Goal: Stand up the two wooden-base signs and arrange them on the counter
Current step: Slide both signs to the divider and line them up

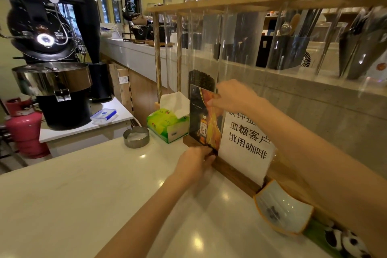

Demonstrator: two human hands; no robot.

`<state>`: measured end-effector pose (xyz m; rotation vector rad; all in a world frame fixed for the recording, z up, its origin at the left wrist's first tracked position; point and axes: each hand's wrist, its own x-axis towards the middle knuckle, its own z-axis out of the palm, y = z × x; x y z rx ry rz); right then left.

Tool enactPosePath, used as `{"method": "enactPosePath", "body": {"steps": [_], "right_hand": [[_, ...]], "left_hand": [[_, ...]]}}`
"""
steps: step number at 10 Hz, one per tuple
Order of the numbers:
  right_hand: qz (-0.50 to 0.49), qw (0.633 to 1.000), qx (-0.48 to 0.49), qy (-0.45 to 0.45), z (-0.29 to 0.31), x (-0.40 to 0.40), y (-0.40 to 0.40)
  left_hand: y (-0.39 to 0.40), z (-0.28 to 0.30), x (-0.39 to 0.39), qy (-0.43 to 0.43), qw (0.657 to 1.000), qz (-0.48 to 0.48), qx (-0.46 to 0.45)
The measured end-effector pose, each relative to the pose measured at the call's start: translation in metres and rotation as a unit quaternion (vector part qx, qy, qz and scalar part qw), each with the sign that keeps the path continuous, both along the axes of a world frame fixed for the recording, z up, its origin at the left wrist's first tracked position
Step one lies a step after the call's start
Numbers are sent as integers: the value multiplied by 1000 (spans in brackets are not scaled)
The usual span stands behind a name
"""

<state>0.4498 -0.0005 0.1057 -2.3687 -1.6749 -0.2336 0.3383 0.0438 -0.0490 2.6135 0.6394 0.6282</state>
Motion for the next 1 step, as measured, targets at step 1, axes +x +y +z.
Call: {"method": "enactPosePath", "body": {"steps": [1], "right_hand": [[26, 995, 85, -49, -8, -17, -9]], "left_hand": [[2, 19, -12, -21, 999, 37, -8]]}}
